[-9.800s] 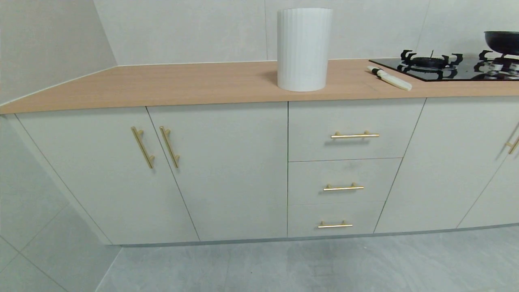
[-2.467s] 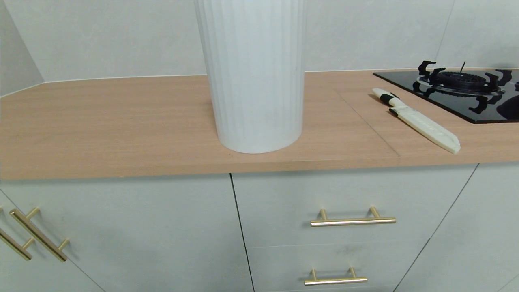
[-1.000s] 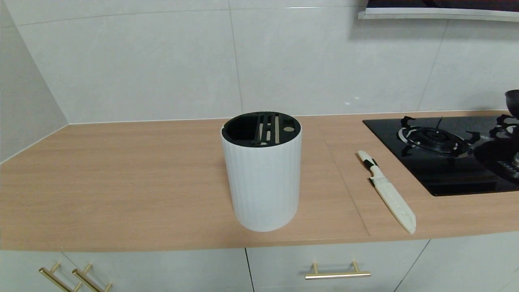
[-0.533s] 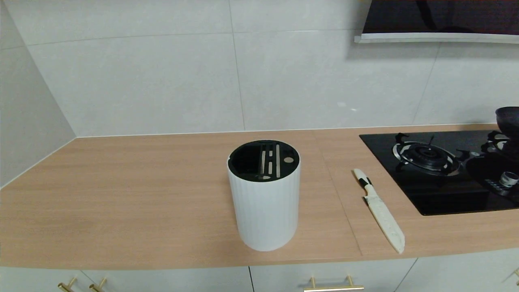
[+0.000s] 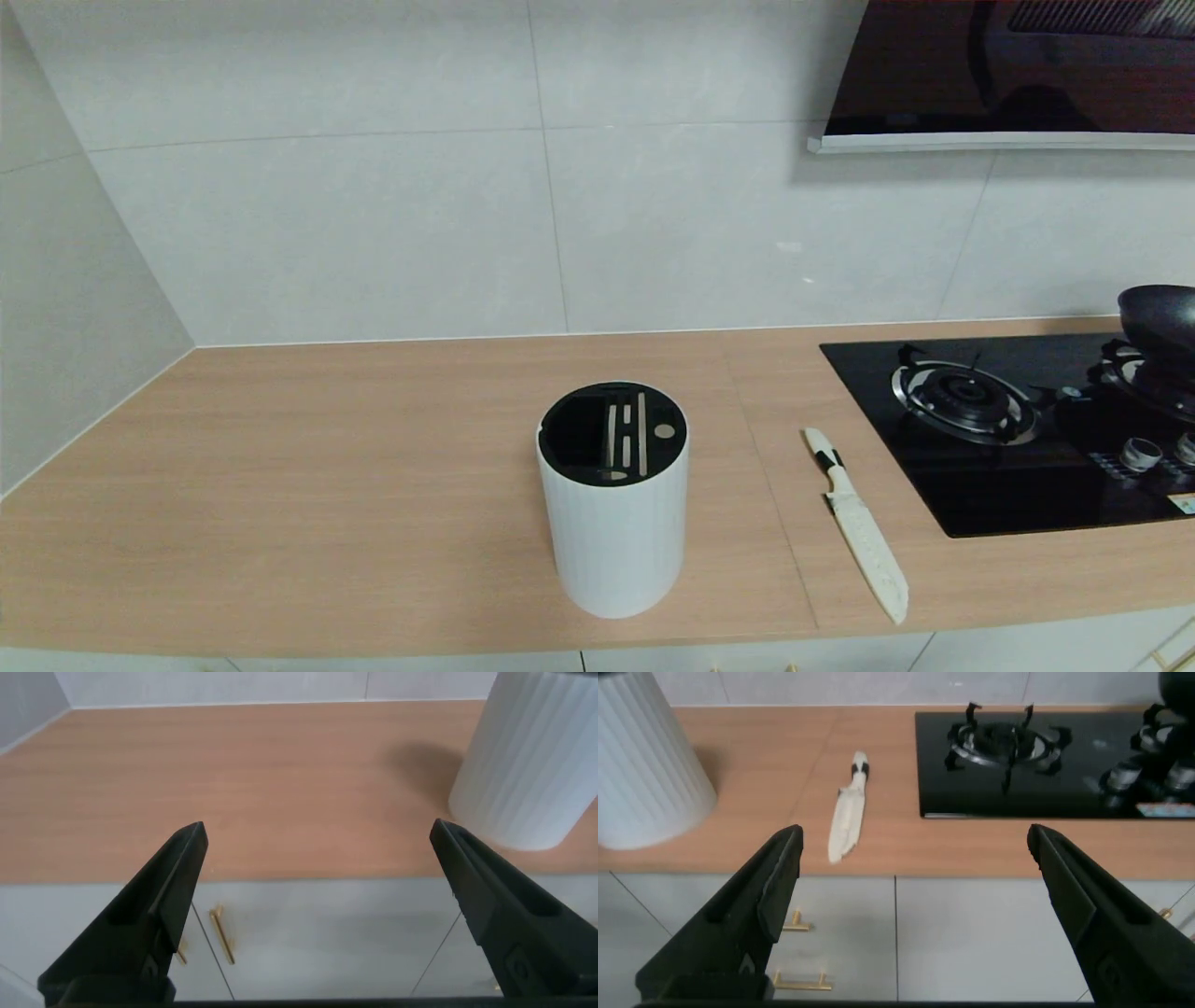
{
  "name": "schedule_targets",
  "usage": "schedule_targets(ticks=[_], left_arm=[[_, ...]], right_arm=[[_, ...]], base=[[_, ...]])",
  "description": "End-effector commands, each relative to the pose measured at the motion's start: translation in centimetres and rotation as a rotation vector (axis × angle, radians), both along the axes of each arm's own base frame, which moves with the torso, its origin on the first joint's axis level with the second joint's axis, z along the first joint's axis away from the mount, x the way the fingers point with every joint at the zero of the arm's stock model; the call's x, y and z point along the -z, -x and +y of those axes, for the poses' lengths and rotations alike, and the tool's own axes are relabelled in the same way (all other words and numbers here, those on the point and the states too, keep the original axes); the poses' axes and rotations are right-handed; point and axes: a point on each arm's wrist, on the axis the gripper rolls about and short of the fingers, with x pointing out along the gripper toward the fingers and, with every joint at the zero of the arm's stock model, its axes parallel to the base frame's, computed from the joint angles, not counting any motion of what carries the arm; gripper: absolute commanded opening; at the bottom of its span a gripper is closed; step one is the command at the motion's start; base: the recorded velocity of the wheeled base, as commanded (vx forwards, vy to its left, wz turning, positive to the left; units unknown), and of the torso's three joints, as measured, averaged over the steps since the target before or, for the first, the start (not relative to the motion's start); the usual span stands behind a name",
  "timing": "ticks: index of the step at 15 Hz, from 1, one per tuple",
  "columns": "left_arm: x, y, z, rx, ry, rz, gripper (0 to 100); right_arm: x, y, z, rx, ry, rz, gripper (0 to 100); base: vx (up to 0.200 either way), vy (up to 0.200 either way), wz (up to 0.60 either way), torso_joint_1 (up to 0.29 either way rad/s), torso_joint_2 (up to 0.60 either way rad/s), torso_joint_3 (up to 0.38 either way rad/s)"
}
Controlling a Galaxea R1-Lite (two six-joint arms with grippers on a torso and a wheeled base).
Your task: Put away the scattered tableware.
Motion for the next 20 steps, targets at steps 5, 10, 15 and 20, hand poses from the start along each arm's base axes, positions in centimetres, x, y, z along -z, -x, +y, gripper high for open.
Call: schedule_targets(ticks=[5, 10, 15, 20], left_arm=[[0.0, 0.0, 0.0, 0.0, 0.0, 0.0, 100], [0.0, 0.0, 0.0, 0.0, 0.0, 0.0, 100], [0.0, 0.0, 0.0, 0.0, 0.0, 0.0, 100], [0.0, 0.0, 0.0, 0.0, 0.0, 0.0, 100]], right_arm=[[0.0, 0.0, 0.0, 0.001, 0.0, 0.001, 100], [0.0, 0.0, 0.0, -0.001, 0.003, 0.001, 100], [-4.3, 1.0, 0.0, -0.035, -0.022, -0.126, 100], [-9.0, -5.2, 0.6, -0.216, -0.016, 0.26, 100]], base=[[0.0, 0.0, 0.0, 0.108, -0.22, -0.117], [0.0, 0.0, 0.0, 0.0, 0.0, 0.0], [0.0, 0.0, 0.0, 0.0, 0.0, 0.0], [0.0, 0.0, 0.0, 0.0, 0.0, 0.0]])
